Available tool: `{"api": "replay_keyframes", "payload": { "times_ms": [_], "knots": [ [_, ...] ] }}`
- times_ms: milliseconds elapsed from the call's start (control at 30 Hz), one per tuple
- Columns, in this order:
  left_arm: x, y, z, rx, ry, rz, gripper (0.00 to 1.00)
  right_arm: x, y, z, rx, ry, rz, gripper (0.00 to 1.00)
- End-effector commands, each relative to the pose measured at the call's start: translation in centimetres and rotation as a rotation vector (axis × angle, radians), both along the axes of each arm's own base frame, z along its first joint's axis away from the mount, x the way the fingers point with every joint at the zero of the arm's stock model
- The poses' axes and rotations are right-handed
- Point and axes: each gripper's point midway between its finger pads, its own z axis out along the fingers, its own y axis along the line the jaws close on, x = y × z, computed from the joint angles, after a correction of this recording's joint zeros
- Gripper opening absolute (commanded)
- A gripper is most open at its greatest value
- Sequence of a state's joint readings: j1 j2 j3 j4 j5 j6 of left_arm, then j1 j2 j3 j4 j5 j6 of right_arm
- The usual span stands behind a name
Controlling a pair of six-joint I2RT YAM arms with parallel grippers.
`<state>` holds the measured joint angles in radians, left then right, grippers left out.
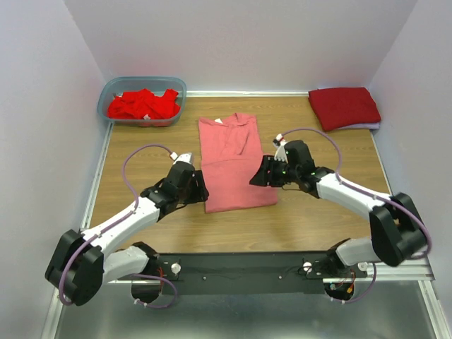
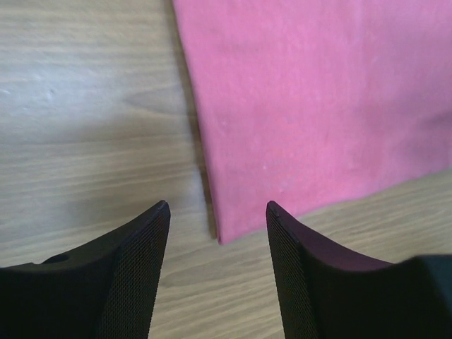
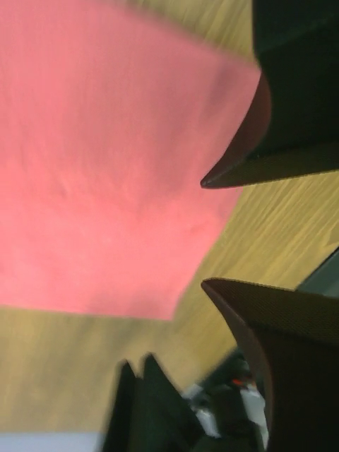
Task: Fold and stack the t-shirts
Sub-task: Fold the tshirt
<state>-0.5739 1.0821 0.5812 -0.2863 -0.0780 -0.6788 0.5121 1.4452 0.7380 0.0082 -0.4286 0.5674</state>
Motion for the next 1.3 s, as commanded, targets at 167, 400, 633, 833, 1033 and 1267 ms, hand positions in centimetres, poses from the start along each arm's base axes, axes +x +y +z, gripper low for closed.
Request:
{"api": "replay_keyframes", "payload": {
  "times_ms": [167, 400, 633, 833, 1033, 1267],
  "knots": [
    [-1.5, -1.2, -1.8, 0.067, 0.075, -0.032, 0.68, -2.9, -10.4, -3.9, -0.532, 0.110, -0.215, 0.76],
    [-1.6, -1.3, -2.4, 0.098, 0.091, -0.036, 0.68, -3.8, -10.1, -5.7, -0.564, 0.172, -0.203, 0.72],
    [-1.9, -1.5, -2.8, 0.109, 0.101, -0.042, 0.66, -2.9, -8.7, -6.1, -0.539, 0.161, -0.204, 0.60],
    [-1.9, -1.6, -2.9, 0.117, 0.099, -0.049, 0.66, -3.3, -8.6, -7.9, -0.593, 0.188, -0.195, 0.56],
    [-2.2, -1.4, -3.1, 0.124, 0.105, -0.050, 0.66, -4.7, -9.2, -10.3, -0.677, 0.227, -0.178, 0.52],
    [-2.6, -0.9, -3.2, 0.136, 0.113, -0.042, 0.66, -6.0, -9.3, -11.8, -0.709, 0.278, -0.150, 0.38]
  ]
}}
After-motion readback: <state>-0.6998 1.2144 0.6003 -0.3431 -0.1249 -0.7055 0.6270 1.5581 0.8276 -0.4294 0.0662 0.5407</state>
